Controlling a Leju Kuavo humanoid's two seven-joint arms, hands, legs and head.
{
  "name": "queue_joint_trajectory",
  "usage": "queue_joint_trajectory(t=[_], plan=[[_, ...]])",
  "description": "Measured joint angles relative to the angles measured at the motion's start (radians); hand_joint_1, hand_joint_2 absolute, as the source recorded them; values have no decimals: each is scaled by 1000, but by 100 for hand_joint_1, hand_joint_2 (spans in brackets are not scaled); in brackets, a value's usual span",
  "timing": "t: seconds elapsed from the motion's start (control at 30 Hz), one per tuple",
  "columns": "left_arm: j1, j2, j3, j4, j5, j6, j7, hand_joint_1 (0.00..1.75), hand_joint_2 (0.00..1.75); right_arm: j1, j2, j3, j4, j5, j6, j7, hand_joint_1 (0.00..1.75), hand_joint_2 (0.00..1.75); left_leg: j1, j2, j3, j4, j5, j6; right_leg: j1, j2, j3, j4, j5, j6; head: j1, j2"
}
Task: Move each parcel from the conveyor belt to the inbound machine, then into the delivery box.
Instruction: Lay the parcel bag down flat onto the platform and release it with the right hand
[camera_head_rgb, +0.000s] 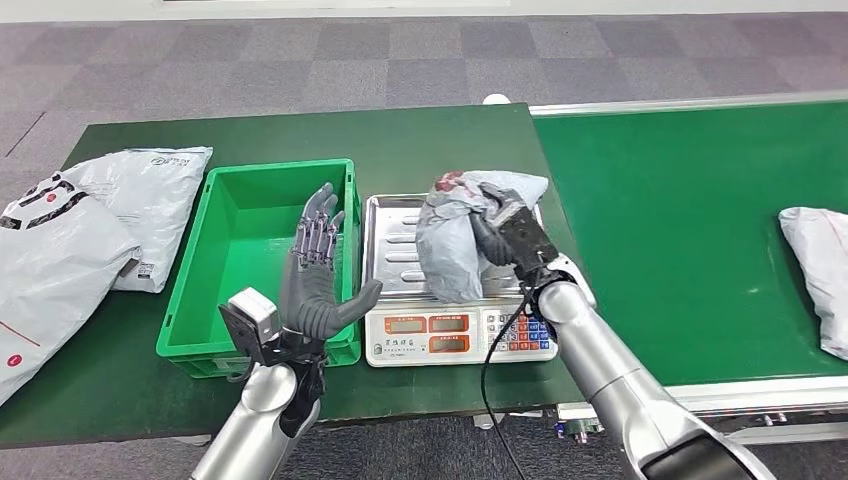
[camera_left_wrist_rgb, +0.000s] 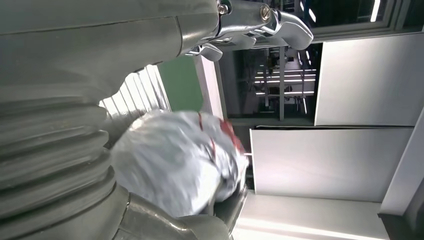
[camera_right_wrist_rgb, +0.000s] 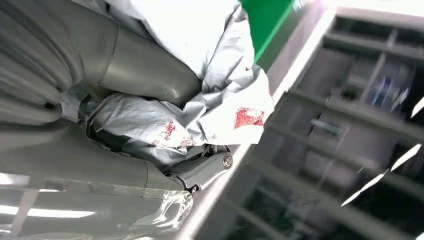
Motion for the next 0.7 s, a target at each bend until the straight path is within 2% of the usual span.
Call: queue_joint_trajectory(t=[0.13, 0.33, 0.5, 0.7], plan=[[0, 2, 6, 0, -5, 0, 0, 0, 175, 87, -6, -115, -24, -79, -25, -19, 175, 175, 0, 0, 0, 0, 0, 0, 0, 0, 0, 0, 0, 0, 0, 0], [2, 3, 26, -7, -23, -1, 3, 0, 175, 187, -7, -237, -55, -59, -93, -32, 175, 175, 0, 0, 0, 0, -1, 0, 0, 0, 0, 0, 0, 0, 0, 0], [4, 3, 31, -8, -29, -1, 4, 0, 175, 227, -6, -270, -76, -53, -105, -21, 175, 175, 0, 1, 0, 0, 0, 0, 0, 1, 0, 0, 0, 0, 0, 0], [6, 3, 36, -7, -40, -1, 6, 0, 175, 239, -2, -277, -81, -27, -98, 44, 175, 175, 0, 1, 0, 0, 0, 0, 0, 1, 0, 0, 0, 0, 0, 0]])
